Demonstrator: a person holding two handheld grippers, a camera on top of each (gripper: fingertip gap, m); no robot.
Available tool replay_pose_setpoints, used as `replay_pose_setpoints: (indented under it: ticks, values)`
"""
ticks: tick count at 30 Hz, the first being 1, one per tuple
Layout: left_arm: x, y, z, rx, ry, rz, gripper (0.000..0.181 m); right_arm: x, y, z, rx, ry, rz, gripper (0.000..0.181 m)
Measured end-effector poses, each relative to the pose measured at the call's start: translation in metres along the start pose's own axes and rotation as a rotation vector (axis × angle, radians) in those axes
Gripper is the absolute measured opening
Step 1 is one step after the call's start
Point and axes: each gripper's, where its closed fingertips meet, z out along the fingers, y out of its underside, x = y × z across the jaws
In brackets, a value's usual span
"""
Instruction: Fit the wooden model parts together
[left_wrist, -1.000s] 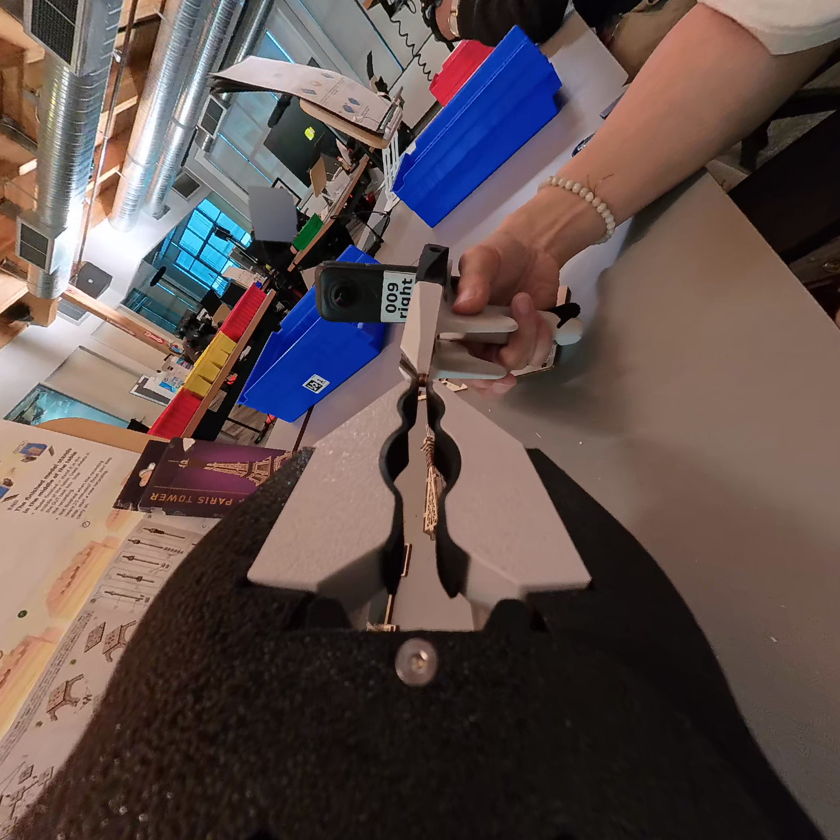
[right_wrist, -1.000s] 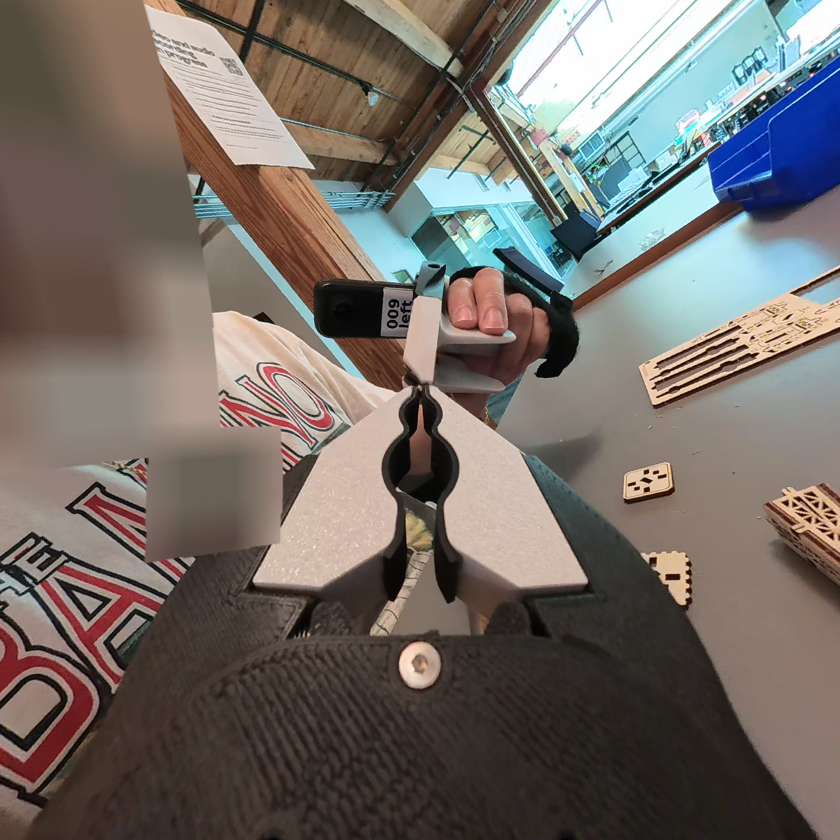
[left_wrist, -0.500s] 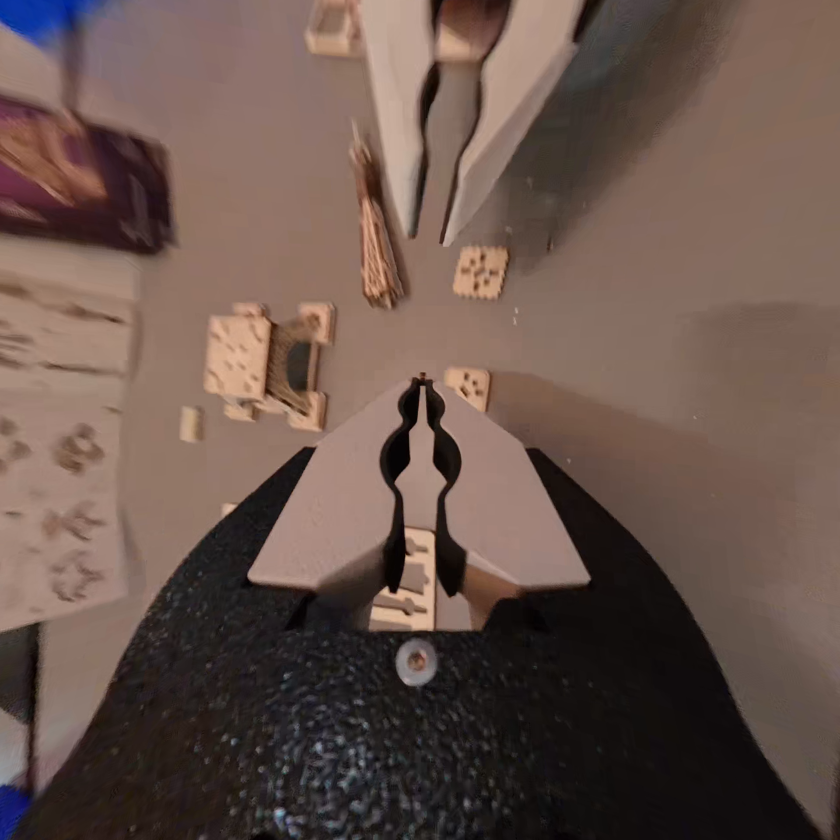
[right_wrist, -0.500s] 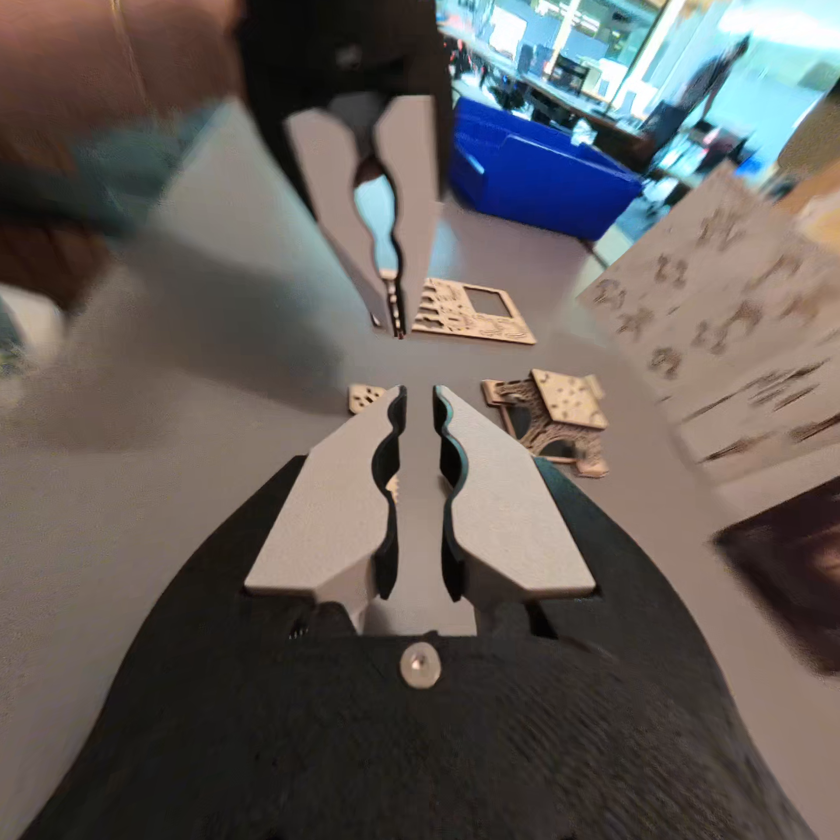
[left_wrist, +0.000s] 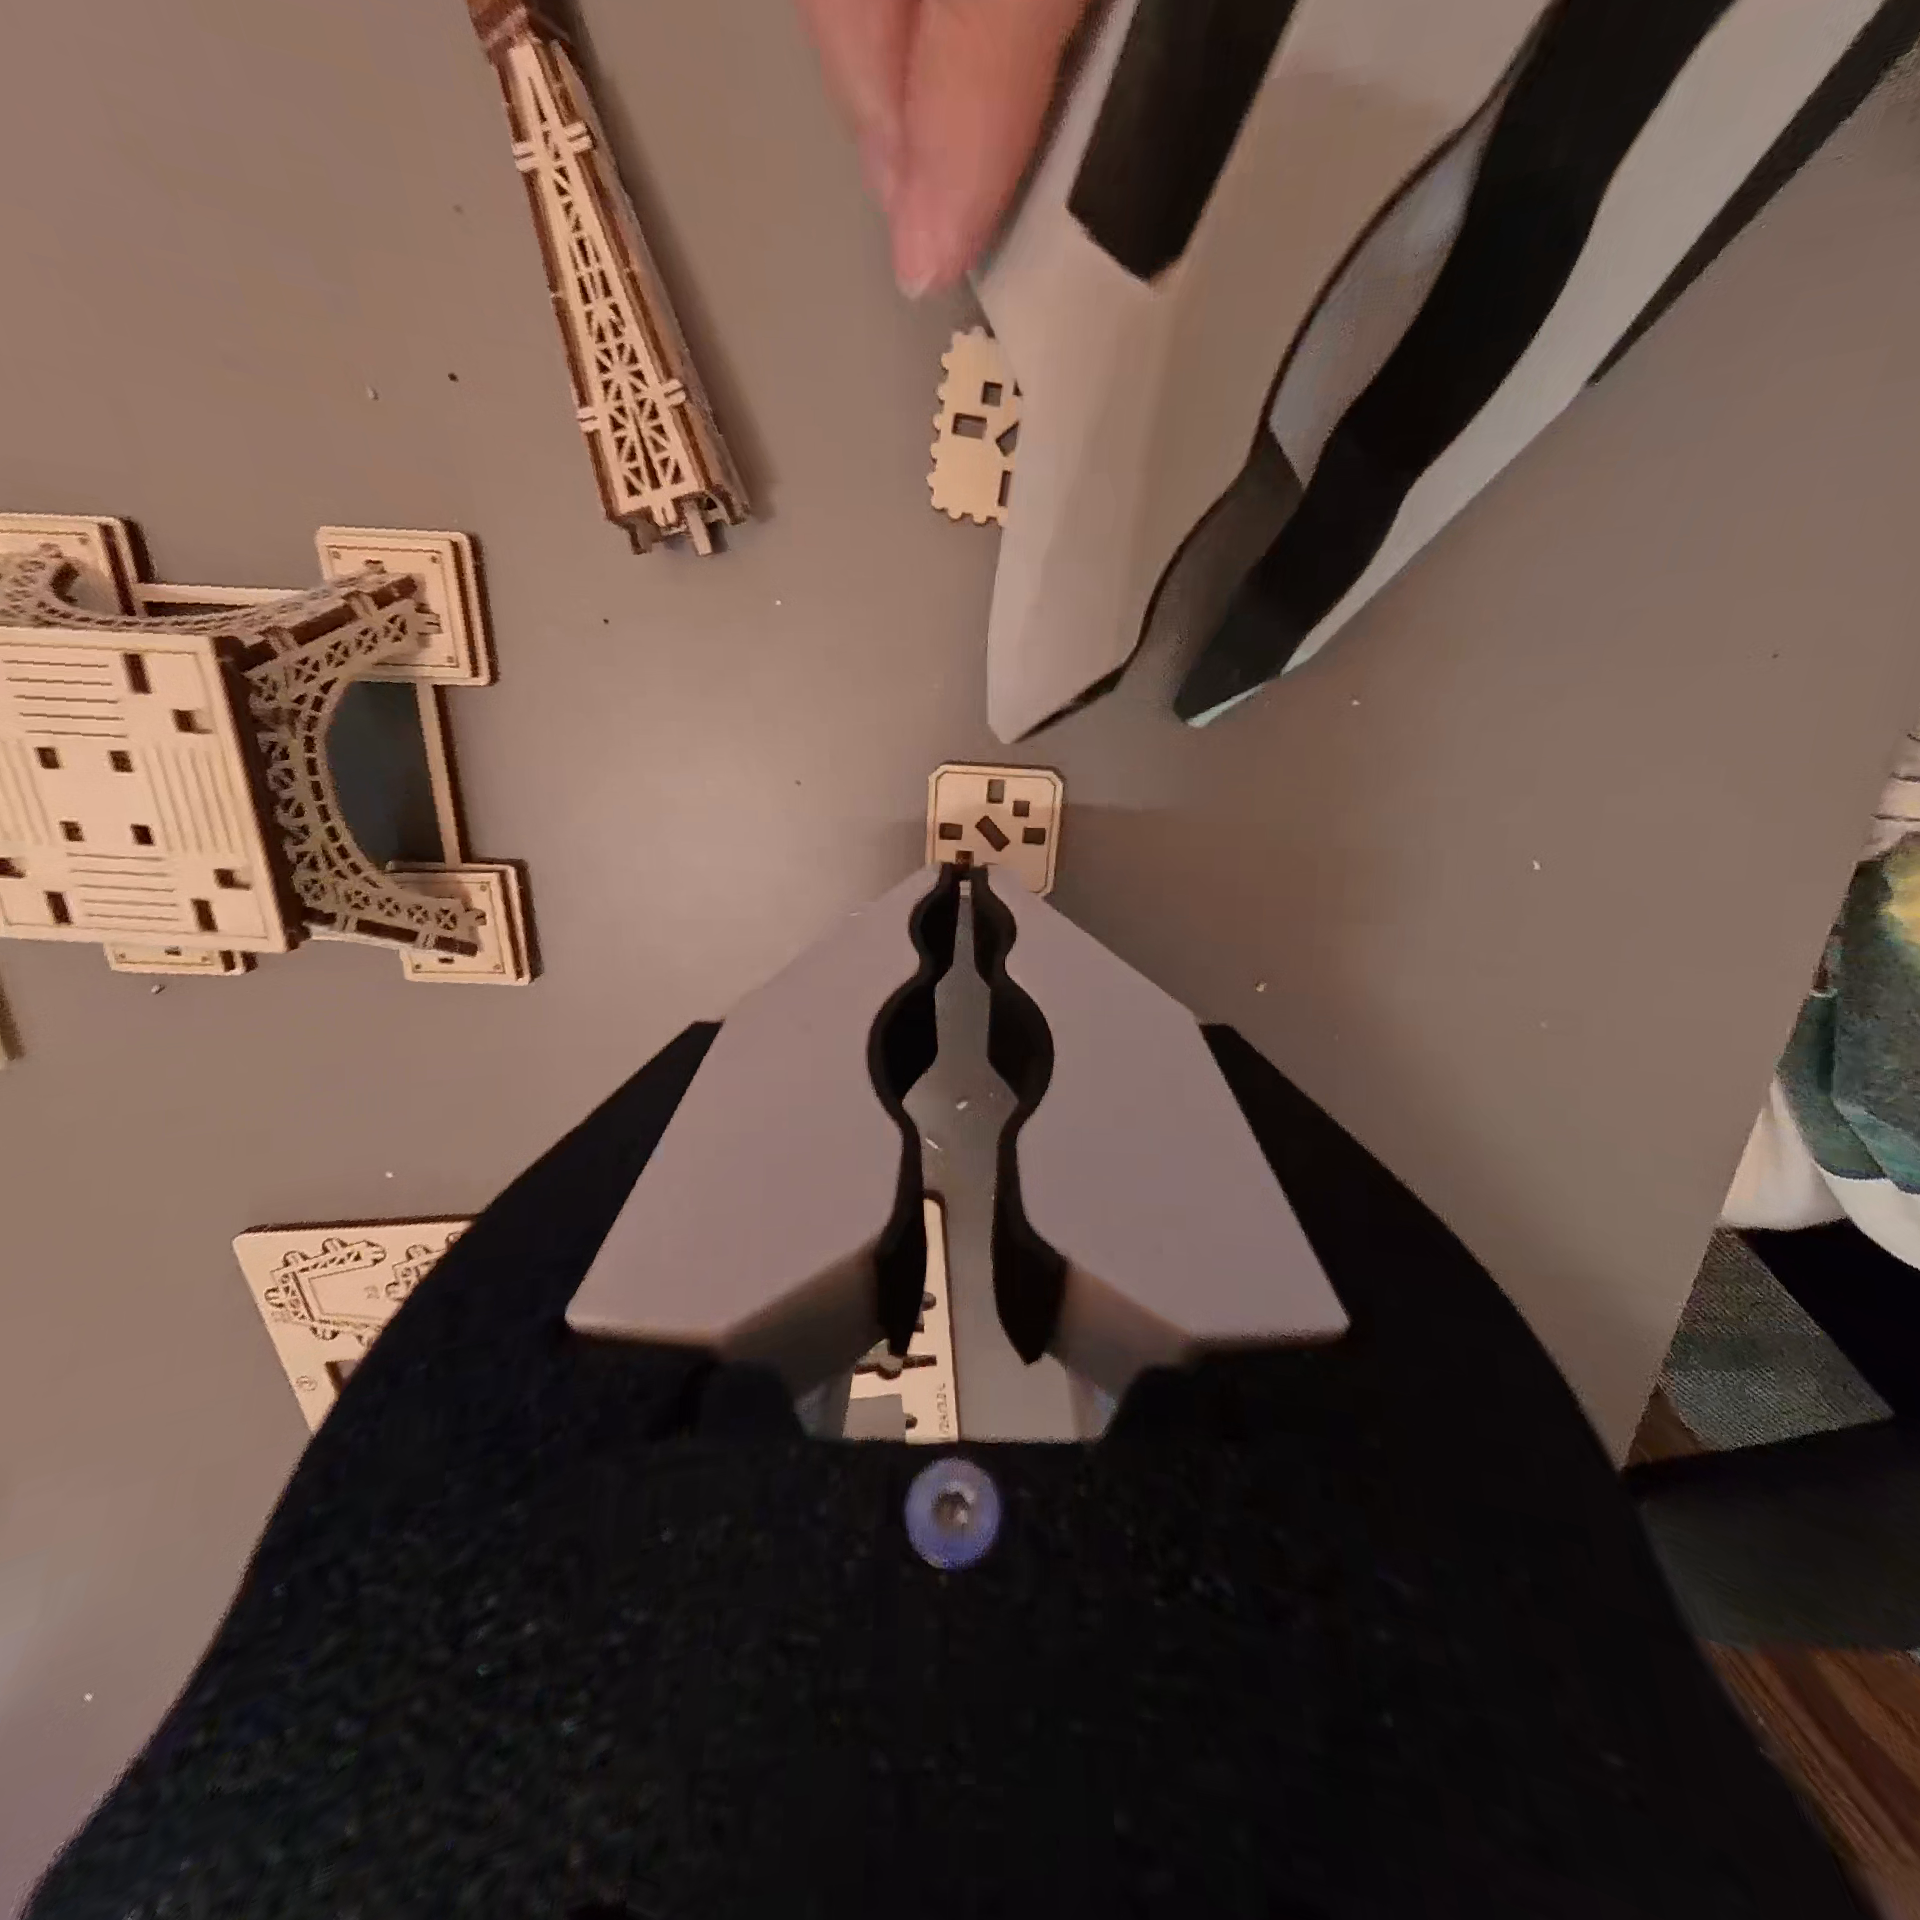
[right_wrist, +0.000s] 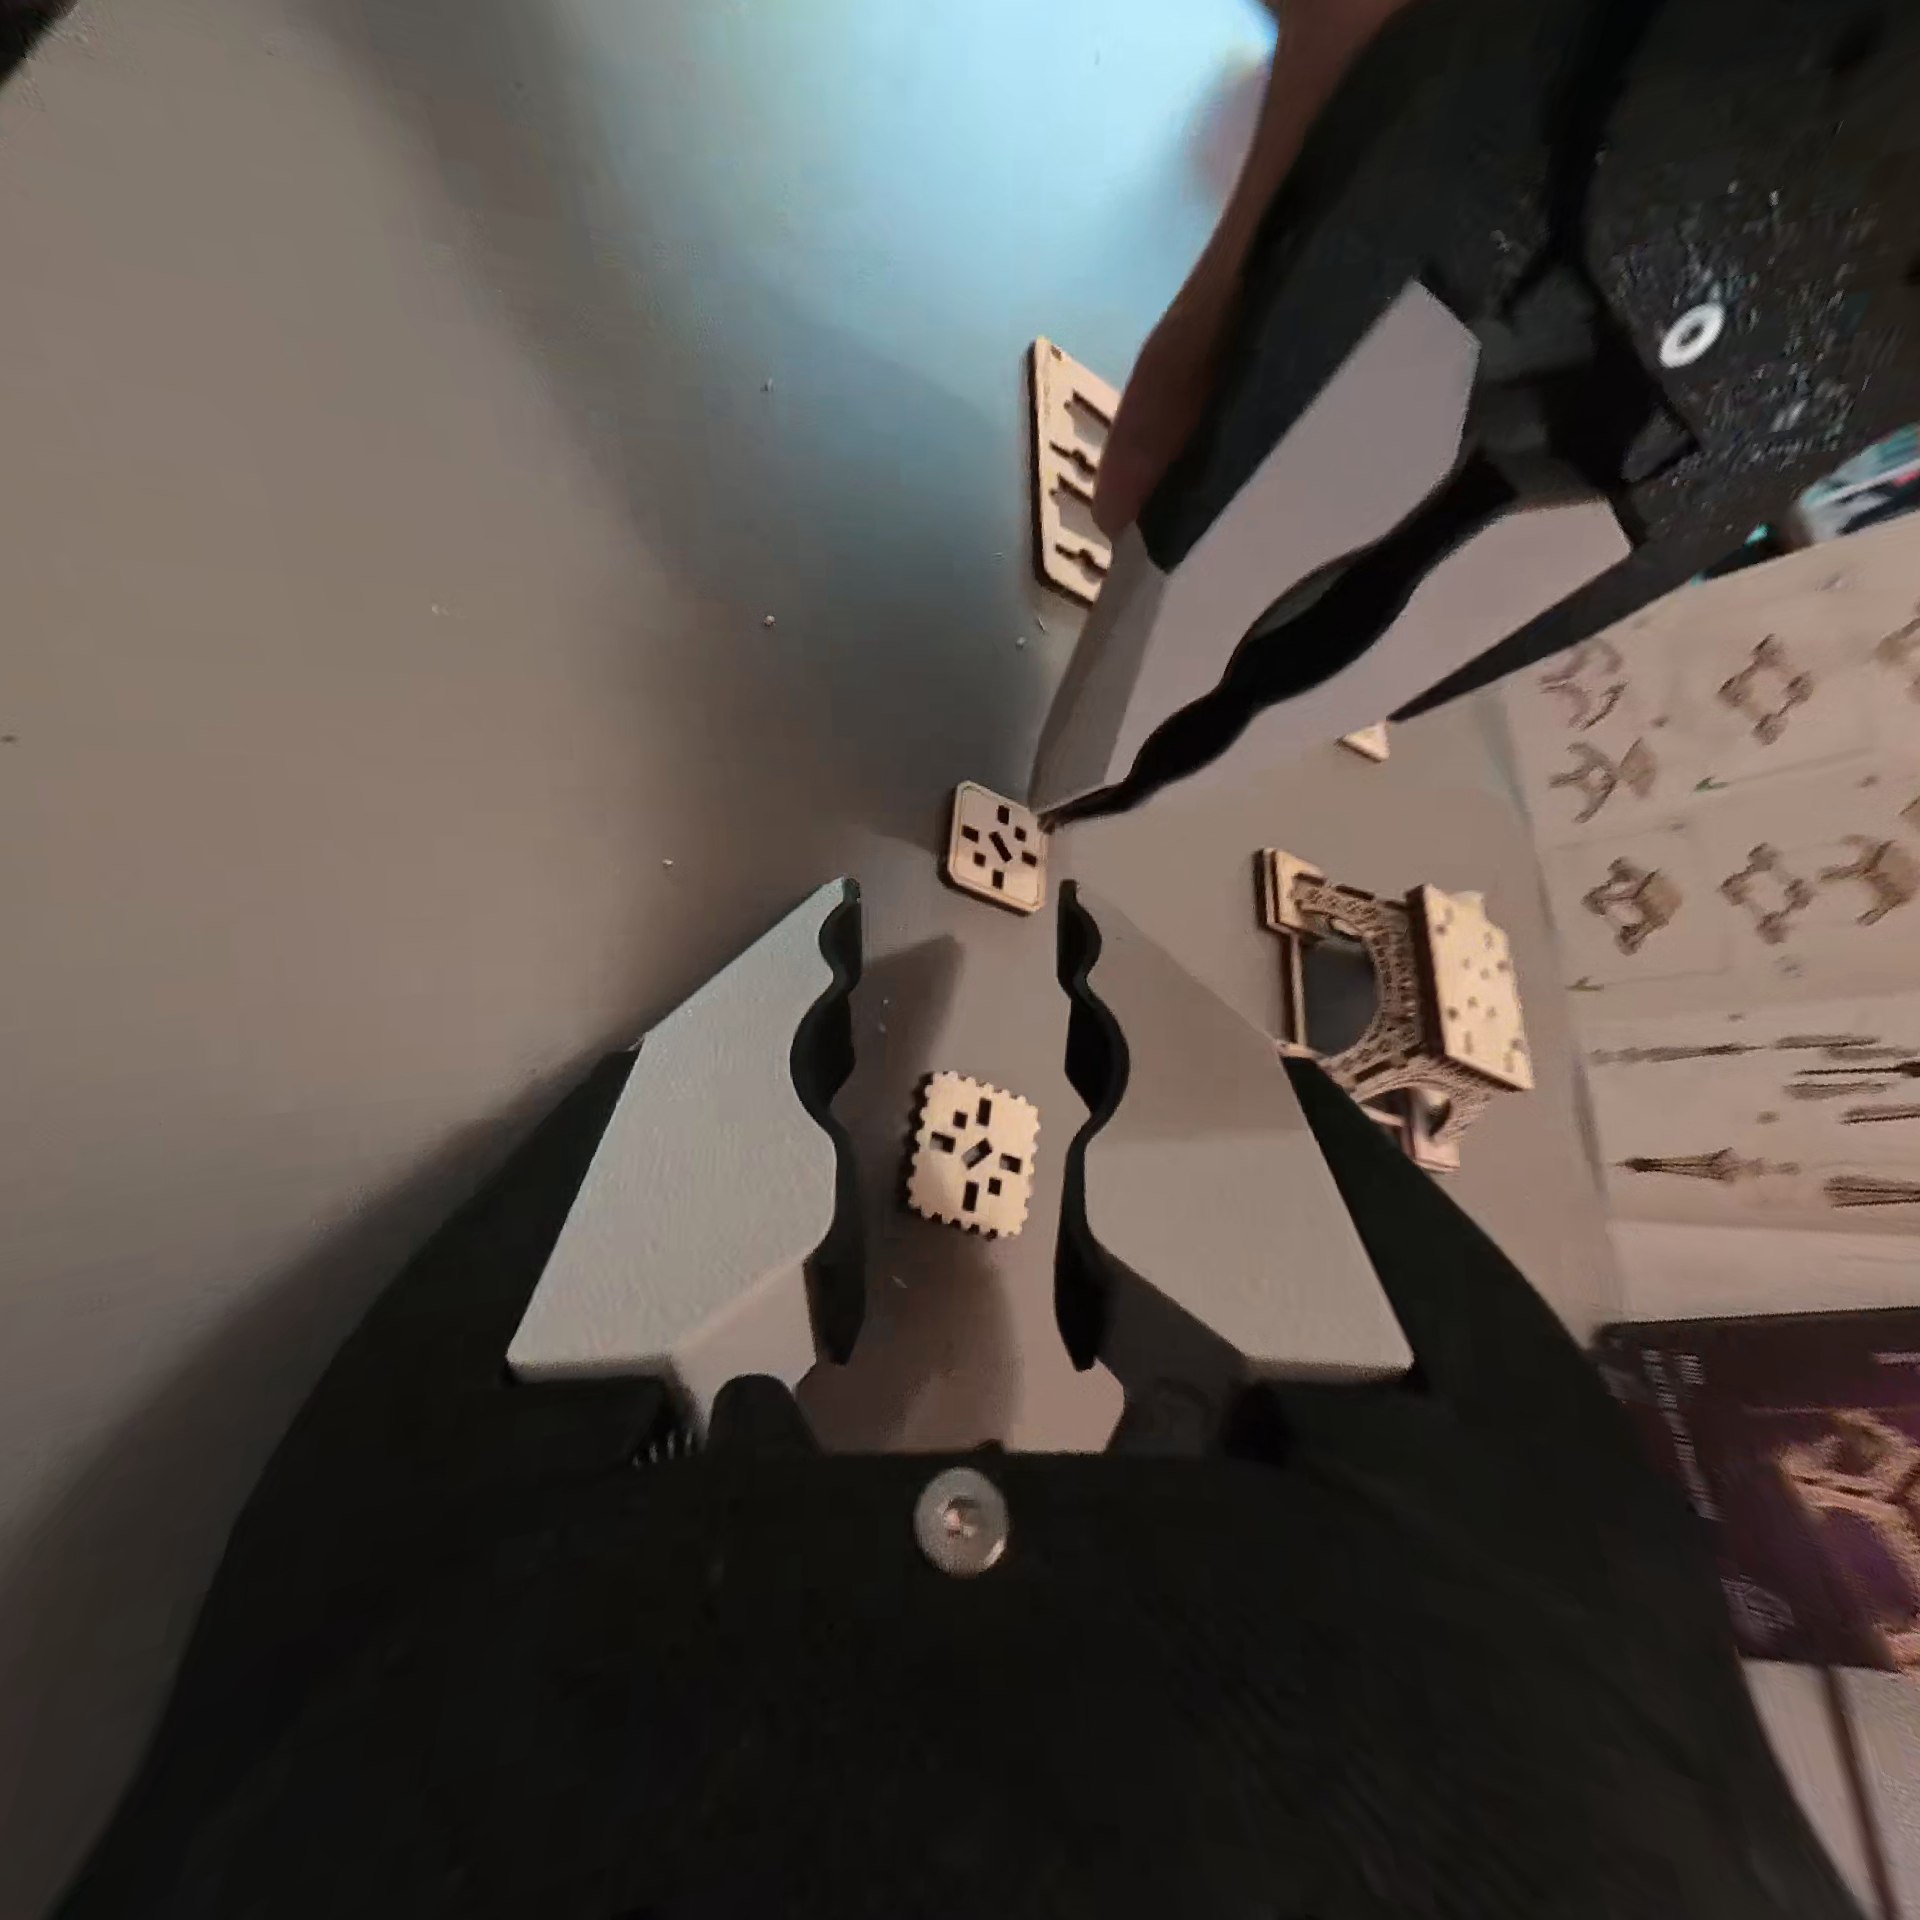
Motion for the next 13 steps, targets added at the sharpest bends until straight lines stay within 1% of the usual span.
replay_pose_setpoints:
  ticks: [4, 7, 13]
  values:
    - [0.001, 0.004, 0.003, -0.04, 0.015, 0.007, 0.0, -0.01, 0.001, -0.007, 0.027, -0.095, 0.087, 0.035]
    - [0.0, 0.005, 0.004, -0.065, 0.018, 0.012, 0.0, -0.011, 0.001, -0.007, 0.02, -0.091, 0.074, 0.035]
    - [0.0, 0.008, 0.005, -0.138, 0.034, 0.001, 0.0, -0.014, 0.002, -0.007, -0.001, -0.078, 0.045, 0.026]
